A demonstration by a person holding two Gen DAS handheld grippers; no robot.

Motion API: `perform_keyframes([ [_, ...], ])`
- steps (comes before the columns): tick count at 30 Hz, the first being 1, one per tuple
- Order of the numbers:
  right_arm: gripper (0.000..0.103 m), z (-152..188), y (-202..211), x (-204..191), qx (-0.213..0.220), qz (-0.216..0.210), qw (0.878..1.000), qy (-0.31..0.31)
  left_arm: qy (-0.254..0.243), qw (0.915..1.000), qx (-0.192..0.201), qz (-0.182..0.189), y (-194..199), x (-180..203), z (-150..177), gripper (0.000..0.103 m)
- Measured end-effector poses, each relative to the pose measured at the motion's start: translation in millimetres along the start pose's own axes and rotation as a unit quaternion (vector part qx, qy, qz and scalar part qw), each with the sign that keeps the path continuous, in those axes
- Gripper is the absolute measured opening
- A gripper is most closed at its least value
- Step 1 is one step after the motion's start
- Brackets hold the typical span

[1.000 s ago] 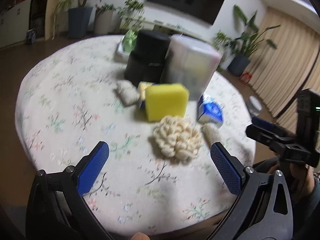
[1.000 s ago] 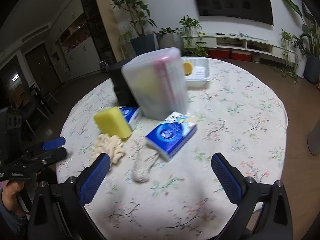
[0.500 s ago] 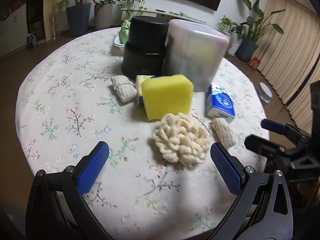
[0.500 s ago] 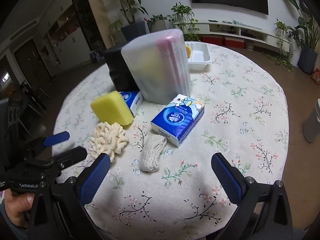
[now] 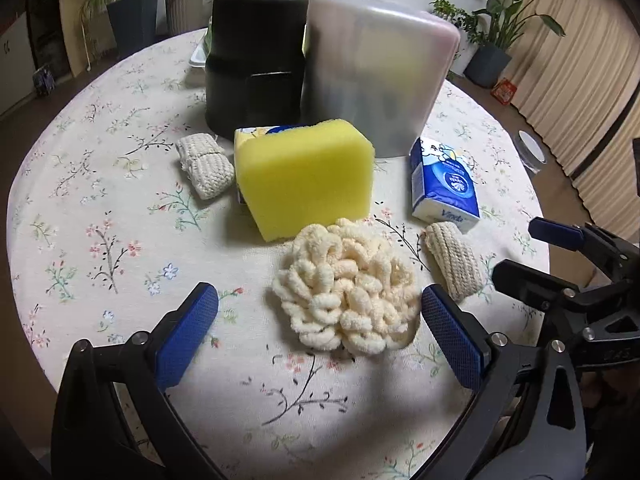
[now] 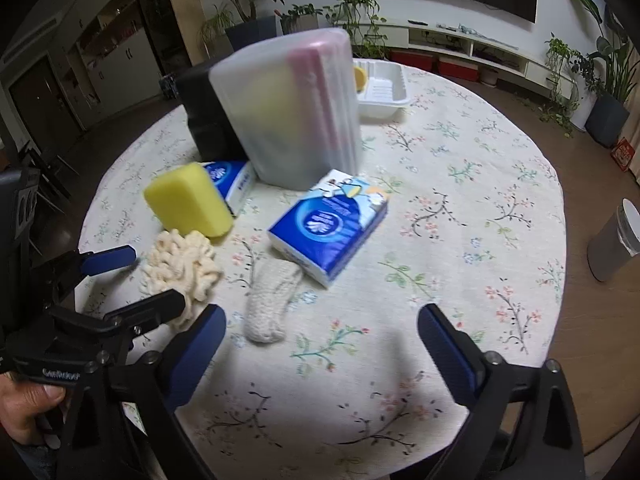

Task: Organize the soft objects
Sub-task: 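Grasp the cream coiled sponge with the left tool while the right tool grasps the white knitted scrubber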

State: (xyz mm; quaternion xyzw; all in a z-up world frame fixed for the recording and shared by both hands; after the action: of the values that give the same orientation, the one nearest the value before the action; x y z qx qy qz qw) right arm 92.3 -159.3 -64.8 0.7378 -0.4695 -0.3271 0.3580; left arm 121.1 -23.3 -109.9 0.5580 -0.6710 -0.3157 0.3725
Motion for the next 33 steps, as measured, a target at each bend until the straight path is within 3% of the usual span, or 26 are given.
perform_keyframes([
  [6, 0.095, 1, 1, 13, -0.013, -0.004, 1.000, -0.017, 0.001, 0.9994, -0.020, -0.027, -11, -5, 0, 0.103],
  [14, 0.095, 4, -11, -9, -0.028, -0.019, 0.999, 0.001, 0.003, 0.9988, -0.013, -0.048, -7, -18, 7, 0.102],
  [17, 0.095, 4, -12, -16, -0.029, -0.023, 0.999, 0.004, 0.016, 0.9985, -0.004, -0.051, -3, -29, 5, 0.093],
  [20, 0.095, 4, -19, -24, -0.033, -0.028, 0.999, 0.007, 0.022, 0.9988, 0.000, -0.045, -1, -31, 5, 0.091],
  [25, 0.086, 7, -33, -35, -0.050, -0.043, 0.998, 0.005, 0.021, 0.9995, 0.005, -0.024, 0, -29, 3, 0.091],
  [29, 0.084, 6, -36, -33, -0.046, -0.032, 0.998, 0.011, 0.011, 0.9997, 0.007, -0.019, -5, -27, -1, 0.089],
  [33, 0.074, 0, -38, -27, -0.047, -0.018, 0.999, 0.012, 0.001, 0.9997, 0.010, -0.023, -5, -26, -1, 0.089],
])
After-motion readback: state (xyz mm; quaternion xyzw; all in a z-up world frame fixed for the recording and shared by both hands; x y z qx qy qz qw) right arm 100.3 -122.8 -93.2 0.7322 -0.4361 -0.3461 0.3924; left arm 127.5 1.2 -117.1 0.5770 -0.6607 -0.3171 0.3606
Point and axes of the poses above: each gripper's, at about its wrist camera, not at the fingertips, and y roughly against the way its jaws point, x to its right, z to its underside, the point moved 9 cm from there along -y, roughly the way its jaws point, and after that the axes turned 2 degrees about -z, right-handed, at the moved point
